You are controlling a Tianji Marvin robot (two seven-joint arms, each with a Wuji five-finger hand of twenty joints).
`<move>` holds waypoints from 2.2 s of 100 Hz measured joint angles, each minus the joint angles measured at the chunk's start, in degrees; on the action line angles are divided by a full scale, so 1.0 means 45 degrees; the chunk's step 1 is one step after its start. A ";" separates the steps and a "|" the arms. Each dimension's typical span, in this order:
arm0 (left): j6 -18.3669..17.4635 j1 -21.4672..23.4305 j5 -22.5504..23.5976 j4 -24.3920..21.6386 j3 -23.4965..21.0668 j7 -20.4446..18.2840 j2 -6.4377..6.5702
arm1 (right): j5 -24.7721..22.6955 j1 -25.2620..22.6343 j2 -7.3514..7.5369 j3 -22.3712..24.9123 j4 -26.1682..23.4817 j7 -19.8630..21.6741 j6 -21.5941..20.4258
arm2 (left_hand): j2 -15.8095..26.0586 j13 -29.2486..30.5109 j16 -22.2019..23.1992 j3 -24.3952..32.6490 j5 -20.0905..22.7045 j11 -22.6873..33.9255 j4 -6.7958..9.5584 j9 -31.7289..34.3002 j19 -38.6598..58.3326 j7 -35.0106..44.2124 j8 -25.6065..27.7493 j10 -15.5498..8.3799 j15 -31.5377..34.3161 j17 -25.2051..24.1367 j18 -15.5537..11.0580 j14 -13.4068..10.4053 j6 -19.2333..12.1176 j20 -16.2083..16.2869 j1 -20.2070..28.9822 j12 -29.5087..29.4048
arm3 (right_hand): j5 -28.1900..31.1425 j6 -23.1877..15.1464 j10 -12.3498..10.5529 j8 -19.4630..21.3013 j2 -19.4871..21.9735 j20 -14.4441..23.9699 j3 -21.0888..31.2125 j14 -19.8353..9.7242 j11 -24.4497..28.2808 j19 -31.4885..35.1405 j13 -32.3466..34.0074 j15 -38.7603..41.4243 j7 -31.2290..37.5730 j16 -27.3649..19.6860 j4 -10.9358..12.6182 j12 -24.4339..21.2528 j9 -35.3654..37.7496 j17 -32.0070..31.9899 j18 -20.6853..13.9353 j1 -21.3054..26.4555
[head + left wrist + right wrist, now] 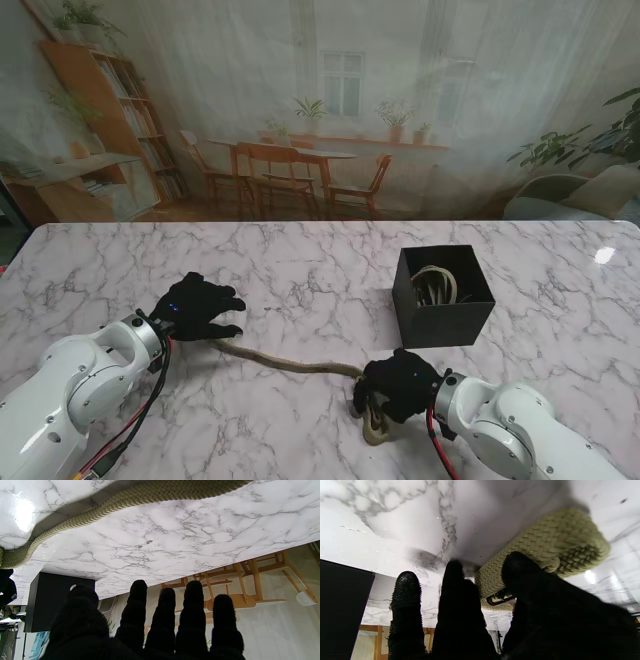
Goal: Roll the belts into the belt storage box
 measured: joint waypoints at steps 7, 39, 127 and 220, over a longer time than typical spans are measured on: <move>0.0000 0.0000 0.0000 0.0001 0.0000 0.0000 0.0000 | -0.0133 -0.0001 -0.0004 -0.0008 0.0024 -0.0111 -0.0012 | 0.0000 0.0000 0.0000 0.0000 0.0000 0.0000 0.0000 0.0000 -0.0103 0.0000 0.0000 0.0000 0.0000 -0.0001 0.0000 0.0000 0.0000 0.0000 0.0000 0.0000 | 0.0507 0.0000 0.0319 -0.0550 -0.0170 -0.0143 0.0004 0.0453 -0.0733 -0.0431 -0.0989 -0.0866 0.0002 -0.0723 0.0006 -0.0377 -0.1200 -0.0479 0.0218 -0.0215; -0.0003 0.0010 0.0000 -0.0006 -0.0018 -0.0001 0.0000 | 0.0974 0.0206 -0.0045 -0.0395 0.0370 -0.0208 0.0301 | 0.0127 0.0000 0.0000 -0.0005 0.0000 0.0000 0.0000 0.0000 -0.0106 0.0000 0.0000 0.0000 0.0000 -0.0001 0.0001 0.0000 0.0000 -0.0001 0.0000 0.0000 | 0.1527 0.2219 0.0337 -0.1456 -0.1041 -0.1365 0.0315 0.1149 -0.1029 -0.1357 -0.1807 -0.1440 0.0671 -0.1871 -0.0276 -0.0651 -0.0900 -0.1180 0.0595 -0.1316; -0.0010 -0.0003 -0.0007 0.0004 0.0003 0.0008 0.0000 | 0.0793 0.0627 -0.0449 -0.1090 0.2018 -0.3804 0.0613 | 0.0129 0.0000 0.0000 -0.0005 0.0000 0.0001 0.0000 0.0000 -0.0107 0.0000 0.0000 0.0000 0.0000 -0.0001 0.0001 0.0001 0.0000 -0.0001 0.0000 0.0000 | -0.3177 -0.0281 -0.1208 -0.1246 0.1599 -0.0022 -0.1344 0.0807 0.4072 0.3705 0.6618 0.7305 -0.1942 0.2363 0.0510 0.2958 0.9452 0.4241 -0.0856 -0.1641; 0.0005 0.0035 0.0028 0.0004 -0.0032 0.0116 -0.0001 | 0.1666 0.0146 0.0098 0.0161 -0.0595 0.2455 -0.0292 | 0.0129 0.0000 0.0000 -0.0005 -0.0001 0.0002 0.0000 0.0000 -0.0111 0.0000 0.0000 0.0000 0.0000 -0.0005 0.0002 0.0001 0.0000 -0.0001 0.0000 0.0000 | -0.1716 0.5111 -0.2273 -0.0171 -0.0281 0.0008 0.3127 -0.1130 -0.1930 0.0861 0.1545 -0.0375 -0.3586 -0.0896 0.2445 -0.1536 0.7226 0.0002 -0.2628 -0.2678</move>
